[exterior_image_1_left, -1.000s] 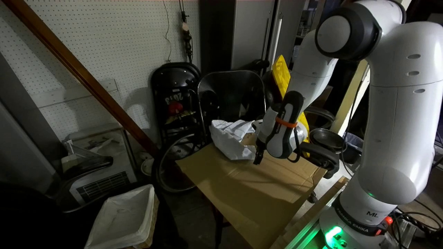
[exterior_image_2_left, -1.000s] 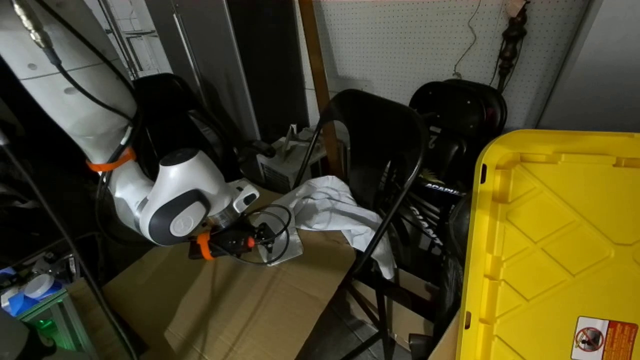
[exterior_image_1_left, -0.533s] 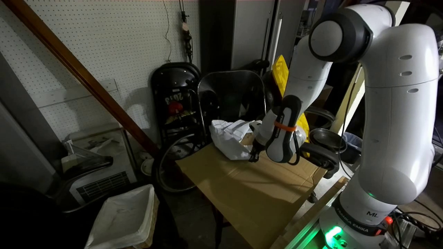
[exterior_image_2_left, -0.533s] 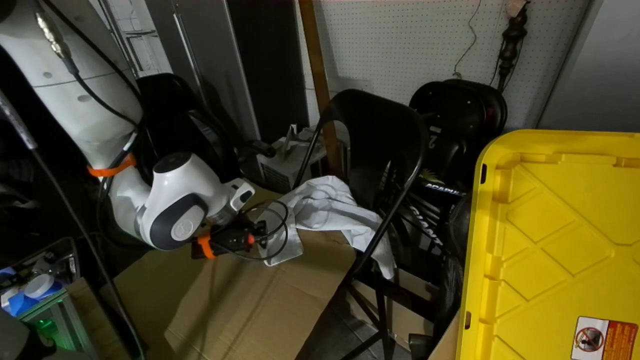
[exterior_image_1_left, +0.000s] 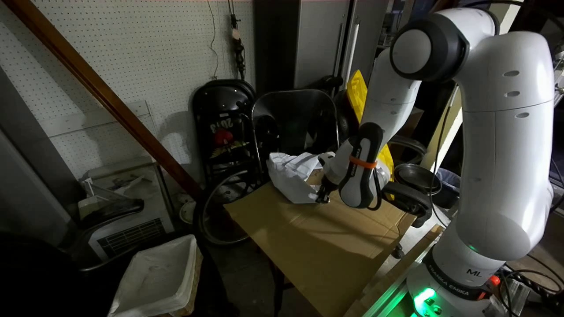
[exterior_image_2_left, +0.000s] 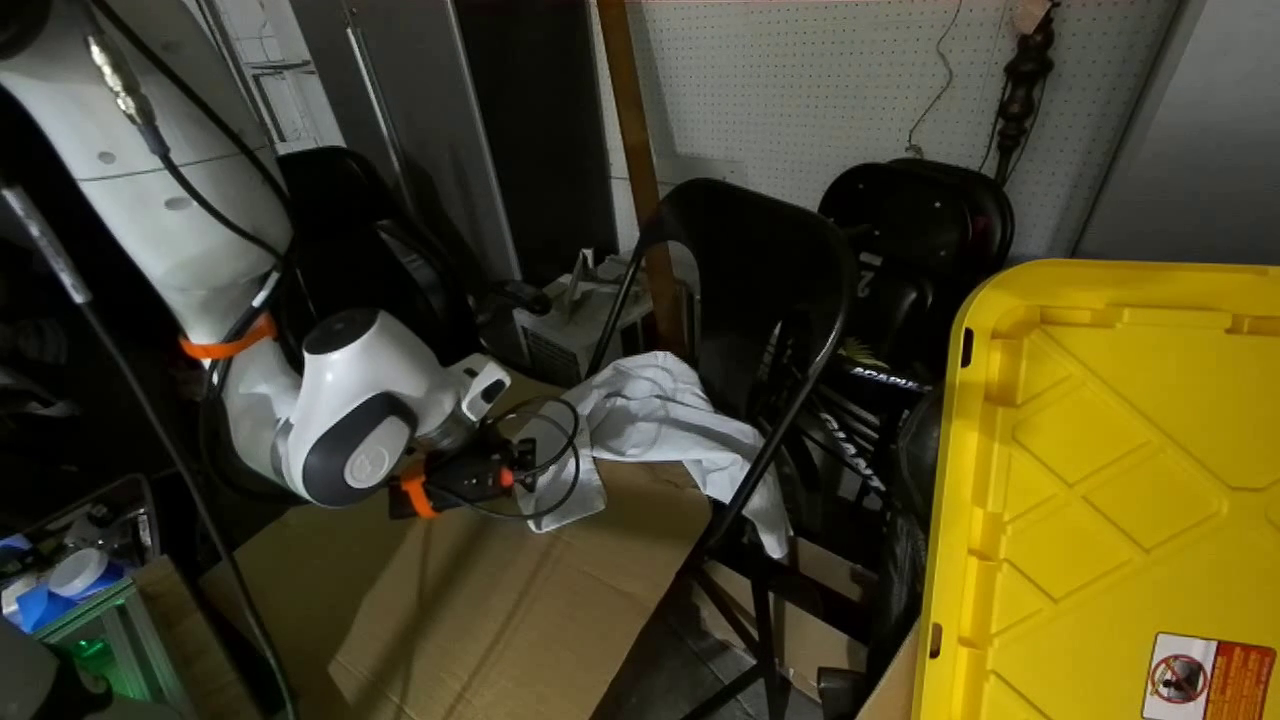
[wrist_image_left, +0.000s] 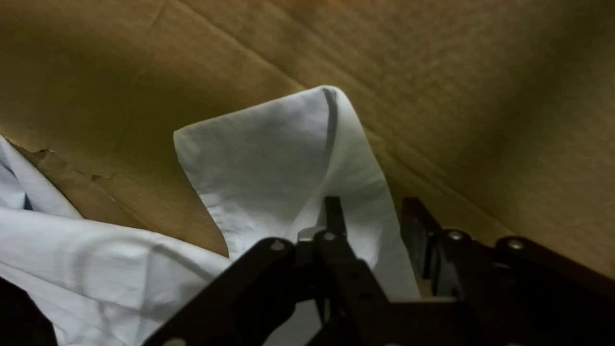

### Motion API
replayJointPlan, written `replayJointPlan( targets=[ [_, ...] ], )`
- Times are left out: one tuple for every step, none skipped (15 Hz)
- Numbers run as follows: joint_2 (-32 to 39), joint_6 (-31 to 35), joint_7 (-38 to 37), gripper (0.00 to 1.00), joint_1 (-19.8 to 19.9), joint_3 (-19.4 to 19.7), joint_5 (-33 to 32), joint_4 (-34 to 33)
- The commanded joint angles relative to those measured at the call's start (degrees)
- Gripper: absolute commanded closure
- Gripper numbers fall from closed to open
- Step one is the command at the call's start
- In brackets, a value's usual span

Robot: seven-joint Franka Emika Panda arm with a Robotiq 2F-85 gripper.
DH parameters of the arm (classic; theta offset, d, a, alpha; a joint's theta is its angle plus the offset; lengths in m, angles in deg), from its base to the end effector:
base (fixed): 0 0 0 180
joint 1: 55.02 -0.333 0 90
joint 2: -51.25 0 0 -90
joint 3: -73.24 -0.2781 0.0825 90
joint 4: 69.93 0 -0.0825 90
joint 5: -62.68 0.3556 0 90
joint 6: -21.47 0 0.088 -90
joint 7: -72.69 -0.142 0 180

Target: Put the towel on the backrest of the chair

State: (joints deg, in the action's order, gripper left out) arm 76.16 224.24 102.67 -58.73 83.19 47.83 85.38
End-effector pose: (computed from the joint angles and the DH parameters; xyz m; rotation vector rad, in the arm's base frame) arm 0.4055 -0.0200 0.0976 2.7756 1.0190 0.5419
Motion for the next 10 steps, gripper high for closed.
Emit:
replayJointPlan(
  targets=[
    [1.19, 2.58, 1.51, 0.35, -1.03, 2.21, 0.72, 0.12],
    [1.37, 2.86, 1.59, 0.30, -1.23, 2.70, 1.08, 0.12],
    [1.53, 3.10, 1.89, 0.28, -1.52, 3.31, 1.35, 0.16],
    [1.93, 3.49, 2.08, 0.25, -1.52, 3.71, 1.42, 0.03],
    [2.32, 3.87, 1.99, 0.24, -1.12, 3.71, 1.17, -0.09],
    [2.75, 4.22, 1.91, 0.24, -0.72, 3.63, 0.86, -0.24],
    [3.18, 4.29, 1.59, 0.27, -0.12, 3.25, 0.37, -0.43],
    [3.60, 4.33, 1.32, 0.30, 0.20, 2.95, 0.18, -0.52],
    [4.16, 4.64, 1.15, 0.32, 0.61, 2.56, -0.27, -0.70],
    [4.38, 4.57, 1.00, 0.34, 0.80, 2.30, -0.52, -0.72]
  ],
)
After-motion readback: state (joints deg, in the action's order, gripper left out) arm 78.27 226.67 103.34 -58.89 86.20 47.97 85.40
